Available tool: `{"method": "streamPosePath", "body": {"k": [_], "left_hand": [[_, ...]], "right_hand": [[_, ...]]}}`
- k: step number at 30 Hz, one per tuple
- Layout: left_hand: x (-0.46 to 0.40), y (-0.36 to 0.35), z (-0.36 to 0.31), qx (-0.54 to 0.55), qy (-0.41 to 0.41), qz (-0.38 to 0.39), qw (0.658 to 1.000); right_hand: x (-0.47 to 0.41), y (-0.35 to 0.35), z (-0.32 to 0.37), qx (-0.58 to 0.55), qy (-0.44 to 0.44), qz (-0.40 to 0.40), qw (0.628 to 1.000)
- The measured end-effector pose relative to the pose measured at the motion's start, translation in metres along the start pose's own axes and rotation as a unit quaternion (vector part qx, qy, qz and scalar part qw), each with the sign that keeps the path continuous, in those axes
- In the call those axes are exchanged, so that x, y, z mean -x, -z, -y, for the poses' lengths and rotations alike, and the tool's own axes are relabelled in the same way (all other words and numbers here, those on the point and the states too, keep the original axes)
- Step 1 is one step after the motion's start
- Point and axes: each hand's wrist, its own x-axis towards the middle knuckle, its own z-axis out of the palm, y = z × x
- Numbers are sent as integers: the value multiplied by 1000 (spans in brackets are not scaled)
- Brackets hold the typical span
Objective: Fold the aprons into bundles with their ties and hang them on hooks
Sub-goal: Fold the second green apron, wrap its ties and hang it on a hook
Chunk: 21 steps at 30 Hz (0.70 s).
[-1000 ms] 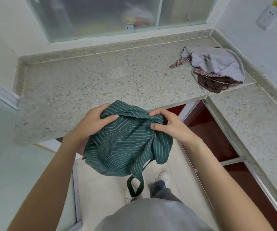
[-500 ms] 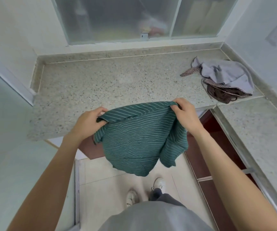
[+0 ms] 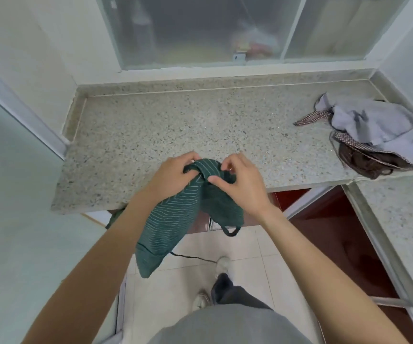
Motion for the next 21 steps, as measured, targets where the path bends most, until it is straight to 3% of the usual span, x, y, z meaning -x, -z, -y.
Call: {"method": "streamPosePath", "body": {"k": [4,11,17,21], "left_hand": [[-33,7,-6,-2,37,-1,999],[-72,21,-5,17,94,-30,995],[-87,24,38,-174,116,-16,978],[-89,23,61,-195,142,-56,969]], "right_hand": [[-28,-15,-14,85,9,62,994],[-84,-7,-44,-34,2,39,999],[-126,7,-70,-61,-48,67,995],[-152,13,-86,-78,-32,138,987]]}}
